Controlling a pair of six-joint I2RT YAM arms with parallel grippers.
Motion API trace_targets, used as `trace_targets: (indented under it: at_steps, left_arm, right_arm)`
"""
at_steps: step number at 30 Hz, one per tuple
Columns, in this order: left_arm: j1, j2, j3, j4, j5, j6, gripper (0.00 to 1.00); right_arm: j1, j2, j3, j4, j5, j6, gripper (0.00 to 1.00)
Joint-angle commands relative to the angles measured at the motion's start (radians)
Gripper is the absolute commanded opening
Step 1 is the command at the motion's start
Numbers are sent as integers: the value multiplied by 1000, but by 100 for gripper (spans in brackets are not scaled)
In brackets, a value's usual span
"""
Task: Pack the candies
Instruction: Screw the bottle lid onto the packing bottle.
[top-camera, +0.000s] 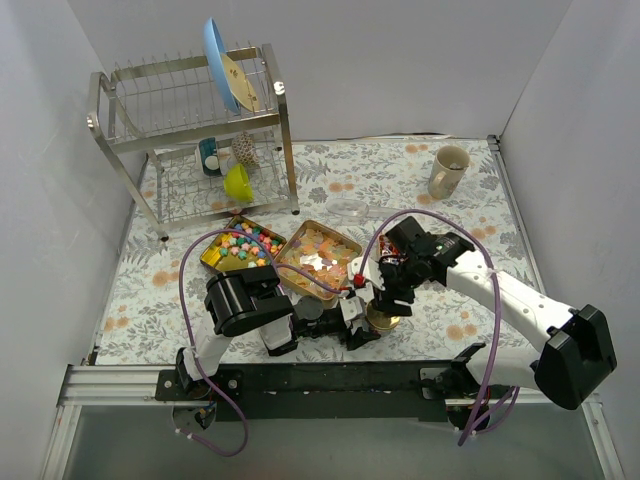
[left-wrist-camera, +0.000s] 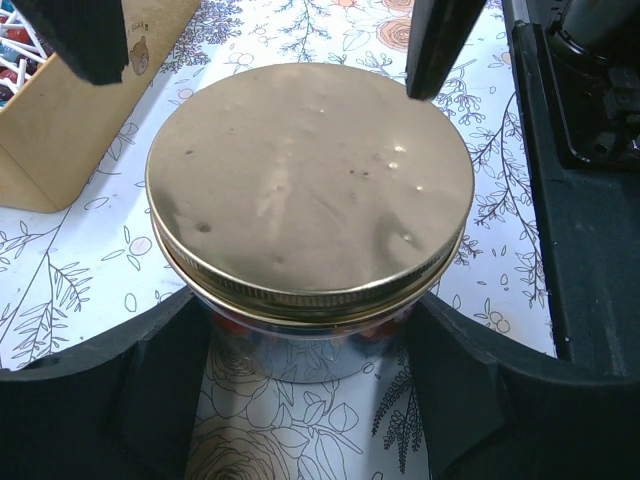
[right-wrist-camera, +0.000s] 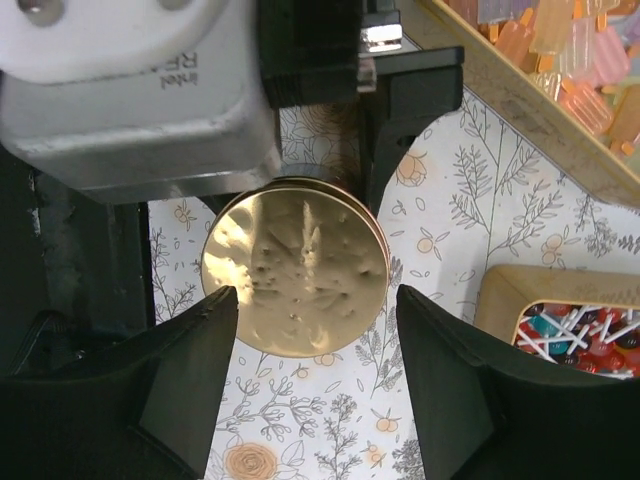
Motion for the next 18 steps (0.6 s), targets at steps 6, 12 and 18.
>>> trace_targets:
  at_steps: [6,12,18]
  left_arm:
    - [11,67,-28,51,-22,-35,0]
    - [19,71,-30,61,-20,-39,0]
    - [19,70,-28,58,-16,-41,0]
  right_arm:
    - [38,-2,-54,27,-35,-103,68]
    - [51,16,-92,52,-25,-88,66]
    - [51,66,-190,132,53,-50,61]
